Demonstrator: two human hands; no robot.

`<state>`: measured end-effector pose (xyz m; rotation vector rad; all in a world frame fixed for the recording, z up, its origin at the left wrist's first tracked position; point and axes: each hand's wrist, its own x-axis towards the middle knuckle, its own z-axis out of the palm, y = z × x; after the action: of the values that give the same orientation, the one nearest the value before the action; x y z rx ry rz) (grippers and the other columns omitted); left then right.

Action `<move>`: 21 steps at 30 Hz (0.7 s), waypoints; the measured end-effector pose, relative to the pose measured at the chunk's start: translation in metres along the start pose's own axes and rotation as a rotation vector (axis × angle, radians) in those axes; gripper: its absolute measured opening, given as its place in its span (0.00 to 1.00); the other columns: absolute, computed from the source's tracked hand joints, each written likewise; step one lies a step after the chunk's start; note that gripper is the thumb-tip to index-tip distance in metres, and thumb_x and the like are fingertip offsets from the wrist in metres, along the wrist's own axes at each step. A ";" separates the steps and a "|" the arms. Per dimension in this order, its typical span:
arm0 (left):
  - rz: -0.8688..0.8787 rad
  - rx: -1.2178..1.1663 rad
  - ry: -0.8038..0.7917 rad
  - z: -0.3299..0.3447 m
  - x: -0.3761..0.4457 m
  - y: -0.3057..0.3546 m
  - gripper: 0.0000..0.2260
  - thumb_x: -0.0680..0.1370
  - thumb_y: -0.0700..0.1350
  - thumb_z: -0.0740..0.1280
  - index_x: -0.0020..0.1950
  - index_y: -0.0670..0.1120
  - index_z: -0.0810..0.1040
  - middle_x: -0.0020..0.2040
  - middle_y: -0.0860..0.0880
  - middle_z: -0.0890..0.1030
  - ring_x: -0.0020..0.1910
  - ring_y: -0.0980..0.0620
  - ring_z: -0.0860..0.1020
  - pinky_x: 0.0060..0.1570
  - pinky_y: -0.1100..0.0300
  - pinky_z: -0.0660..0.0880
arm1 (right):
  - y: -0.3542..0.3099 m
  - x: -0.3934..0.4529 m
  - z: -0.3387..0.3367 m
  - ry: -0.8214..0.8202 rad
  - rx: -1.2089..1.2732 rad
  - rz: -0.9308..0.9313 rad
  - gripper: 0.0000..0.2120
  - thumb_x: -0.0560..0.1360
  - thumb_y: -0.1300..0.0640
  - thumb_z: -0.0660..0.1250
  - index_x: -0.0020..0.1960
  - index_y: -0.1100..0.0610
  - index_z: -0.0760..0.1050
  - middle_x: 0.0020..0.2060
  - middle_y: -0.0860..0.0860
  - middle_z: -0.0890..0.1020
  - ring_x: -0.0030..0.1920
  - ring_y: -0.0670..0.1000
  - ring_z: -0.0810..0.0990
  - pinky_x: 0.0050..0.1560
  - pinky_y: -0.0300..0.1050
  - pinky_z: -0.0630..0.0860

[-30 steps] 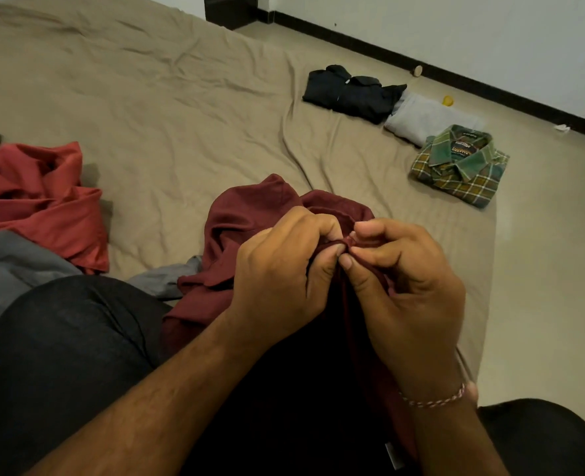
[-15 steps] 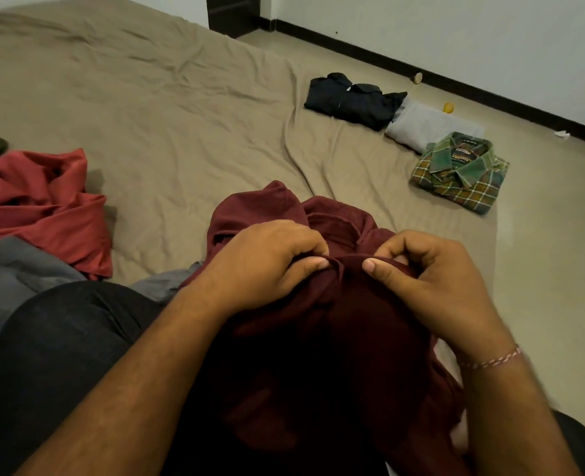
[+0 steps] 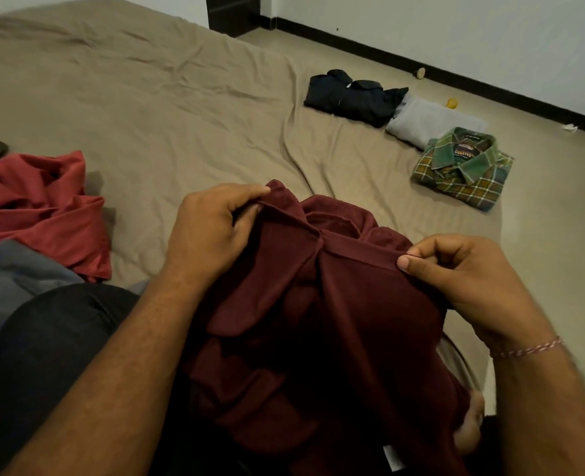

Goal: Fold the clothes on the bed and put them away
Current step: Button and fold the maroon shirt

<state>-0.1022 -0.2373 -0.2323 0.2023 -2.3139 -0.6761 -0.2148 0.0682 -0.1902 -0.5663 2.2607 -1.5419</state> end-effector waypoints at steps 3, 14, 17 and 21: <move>-0.035 0.021 0.087 0.010 -0.004 0.008 0.10 0.79 0.40 0.72 0.59 0.46 0.86 0.52 0.51 0.87 0.51 0.56 0.83 0.56 0.65 0.77 | -0.001 0.000 0.004 0.070 0.077 0.017 0.05 0.71 0.59 0.77 0.38 0.59 0.85 0.32 0.66 0.79 0.31 0.54 0.76 0.27 0.37 0.72; 0.312 -0.150 0.107 0.044 -0.033 0.070 0.04 0.78 0.39 0.75 0.52 0.40 0.87 0.48 0.48 0.87 0.47 0.52 0.83 0.51 0.57 0.78 | 0.009 -0.011 0.040 0.002 0.378 0.049 0.06 0.68 0.56 0.75 0.39 0.59 0.84 0.36 0.56 0.84 0.37 0.50 0.80 0.39 0.38 0.79; 0.336 -0.189 0.065 0.051 -0.039 0.071 0.04 0.77 0.38 0.78 0.50 0.39 0.87 0.47 0.47 0.87 0.47 0.51 0.83 0.50 0.57 0.78 | 0.012 -0.012 0.044 0.024 0.420 0.034 0.06 0.69 0.56 0.74 0.40 0.59 0.84 0.37 0.55 0.85 0.38 0.49 0.82 0.40 0.39 0.80; 0.344 -0.208 0.059 0.056 -0.040 0.074 0.03 0.76 0.37 0.78 0.49 0.39 0.87 0.46 0.47 0.87 0.45 0.51 0.83 0.49 0.55 0.78 | 0.016 -0.015 0.049 0.100 0.406 -0.021 0.06 0.70 0.55 0.74 0.42 0.58 0.84 0.39 0.54 0.86 0.41 0.50 0.83 0.46 0.42 0.82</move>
<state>-0.1070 -0.1382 -0.2522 -0.2632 -2.1316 -0.7147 -0.1800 0.0415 -0.2215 -0.4045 1.9286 -2.0064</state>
